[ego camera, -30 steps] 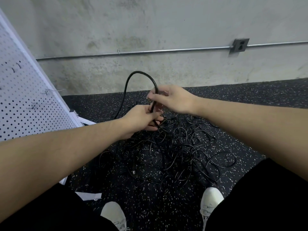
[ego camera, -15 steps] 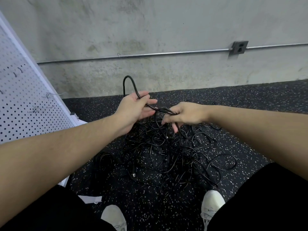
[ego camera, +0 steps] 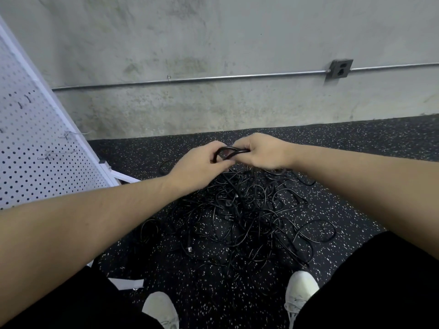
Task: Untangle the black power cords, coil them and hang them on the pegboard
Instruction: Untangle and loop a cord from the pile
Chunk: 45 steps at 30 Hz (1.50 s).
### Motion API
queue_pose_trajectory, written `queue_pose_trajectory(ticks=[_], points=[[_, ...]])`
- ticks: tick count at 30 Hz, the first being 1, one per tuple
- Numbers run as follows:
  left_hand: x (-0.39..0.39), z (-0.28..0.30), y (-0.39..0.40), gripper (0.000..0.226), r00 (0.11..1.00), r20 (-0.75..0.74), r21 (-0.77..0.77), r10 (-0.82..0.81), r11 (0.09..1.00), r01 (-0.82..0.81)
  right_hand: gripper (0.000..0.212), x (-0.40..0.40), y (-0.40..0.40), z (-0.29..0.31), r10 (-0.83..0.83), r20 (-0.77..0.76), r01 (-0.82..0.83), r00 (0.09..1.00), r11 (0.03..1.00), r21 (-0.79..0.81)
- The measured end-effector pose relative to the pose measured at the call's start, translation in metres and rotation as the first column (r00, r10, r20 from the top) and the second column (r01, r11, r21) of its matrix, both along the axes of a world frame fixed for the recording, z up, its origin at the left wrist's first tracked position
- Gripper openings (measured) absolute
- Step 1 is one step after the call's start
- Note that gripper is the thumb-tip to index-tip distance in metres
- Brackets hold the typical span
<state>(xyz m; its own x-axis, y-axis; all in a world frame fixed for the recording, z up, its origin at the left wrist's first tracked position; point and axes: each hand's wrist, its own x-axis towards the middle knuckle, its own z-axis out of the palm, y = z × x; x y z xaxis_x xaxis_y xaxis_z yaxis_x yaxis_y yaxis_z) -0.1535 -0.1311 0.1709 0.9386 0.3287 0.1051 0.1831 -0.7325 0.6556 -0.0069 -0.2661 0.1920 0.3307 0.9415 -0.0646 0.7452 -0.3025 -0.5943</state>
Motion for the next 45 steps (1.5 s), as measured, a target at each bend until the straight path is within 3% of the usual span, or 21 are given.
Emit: queue_pose_trajectory(ticks=[2, 5, 9, 12, 14, 19, 21, 23, 25, 28, 29, 31, 33, 35, 39, 43, 44, 45], points=[[0.002, -0.002, 0.004, 0.011, 0.998, 0.061, -0.016, 0.014, 1.0, -0.013, 0.015, 0.0, -0.004, 0.003, -0.002, -0.065, 0.004, 0.998, 1.0, 0.021], [-0.001, -0.003, 0.015, 0.013, 0.999, 0.022, -0.234, 0.049, 0.971, -0.042, 0.017, 0.003, -0.012, 0.009, -0.013, -0.158, 0.014, 0.987, 1.0, 0.007], [-0.007, -0.009, 0.029, 0.016, 0.995, -0.069, -0.447, 0.079, 0.889, -0.101, 0.016, 0.013, -0.027, 0.006, 0.004, -0.096, -0.013, 0.995, 0.996, -0.088], [-0.007, -0.008, 0.032, 0.025, 0.991, -0.101, -0.642, 0.087, 0.755, -0.132, 0.019, 0.022, -0.035, 0.005, -0.098, -0.058, 0.101, 0.993, 0.994, 0.05], [-0.006, -0.006, 0.03, 0.024, 0.986, -0.111, -0.679, 0.122, 0.716, -0.164, 0.023, 0.023, -0.034, 0.008, -0.094, -0.005, 0.094, 0.996, 0.991, 0.096], [0.007, 0.005, 0.018, 0.021, 0.958, -0.056, -0.755, 0.283, 0.615, -0.226, 0.043, 0.018, -0.024, 0.014, 0.071, 0.208, -0.074, 0.976, 0.997, 0.01], [0.013, 0.008, 0.016, 0.019, 0.949, -0.014, -0.77, 0.314, 0.602, -0.21, 0.038, 0.012, -0.02, 0.016, 0.115, 0.186, -0.116, 0.976, 0.993, -0.007], [0.017, 0.012, 0.013, 0.017, 0.954, 0.014, -0.784, 0.299, 0.595, -0.175, 0.023, 0.003, -0.015, 0.016, 0.044, 0.018, -0.044, 0.999, 0.999, 0.019], [0.019, 0.015, 0.008, 0.012, 0.967, 0.029, -0.786, 0.252, 0.603, -0.133, 0.044, -0.002, -0.01, 0.014, -0.072, -0.113, 0.076, 0.991, 0.996, 0.038], [0.024, 0.021, 0.002, 0.011, 0.978, 0.042, -0.771, 0.202, 0.629, -0.097, 0.038, -0.003, -0.005, 0.006, -0.185, -0.267, 0.177, 0.946, 0.983, -0.052], [0.024, 0.022, 0.001, 0.011, 0.982, 0.04, -0.773, 0.185, 0.628, -0.087, 0.037, -0.003, -0.005, 0.005, -0.193, -0.274, 0.176, 0.942, 0.981, -0.084], [0.023, 0.023, 0.001, 0.012, 0.991, 0.018, -0.783, 0.131, 0.618, -0.067, 0.022, -0.001, -0.005, 0.005, -0.151, -0.1, 0.142, 0.983, 0.986, -0.087], [0.018, 0.022, 0.003, 0.014, 0.996, -0.017, -0.774, 0.086, 0.63, -0.068, 0.026, 0.003, -0.006, 0.006, -0.152, -0.036, 0.152, 0.988, 0.988, -0.009], [0.012, 0.016, 0.008, 0.011, 0.995, -0.086, -0.74, 0.048, 0.665, -0.096, 0.034, 0.005, -0.009, 0.01, -0.207, -0.154, 0.22, 0.966, 0.973, 0.074], [-0.001, 0.0, 0.018, 0.017, 0.947, -0.305, -0.54, -0.103, 0.837, -0.083, 0.034, 0.021, -0.016, 0.016, -0.397, -0.329, 0.462, 0.857, 0.875, 0.148], [0.003, -0.004, 0.019, 0.028, 0.98, -0.2, -0.454, 0.014, 0.885, -0.105, 0.027, 0.03, -0.023, 0.004, -0.424, -0.17, 0.426, 0.889, 0.904, -0.026], [0.005, -0.002, 0.02, 0.029, 0.984, -0.175, -0.398, 0.035, 0.912, -0.103, 0.019, 0.031, -0.024, 0.001, -0.422, -0.132, 0.421, 0.897, 0.906, -0.041], [0.007, 0.001, 0.02, 0.029, 0.986, -0.161, -0.319, 0.045, 0.943, -0.095, 0.024, 0.032, -0.023, -0.001, -0.428, -0.142, 0.43, 0.893, 0.903, -0.015]])
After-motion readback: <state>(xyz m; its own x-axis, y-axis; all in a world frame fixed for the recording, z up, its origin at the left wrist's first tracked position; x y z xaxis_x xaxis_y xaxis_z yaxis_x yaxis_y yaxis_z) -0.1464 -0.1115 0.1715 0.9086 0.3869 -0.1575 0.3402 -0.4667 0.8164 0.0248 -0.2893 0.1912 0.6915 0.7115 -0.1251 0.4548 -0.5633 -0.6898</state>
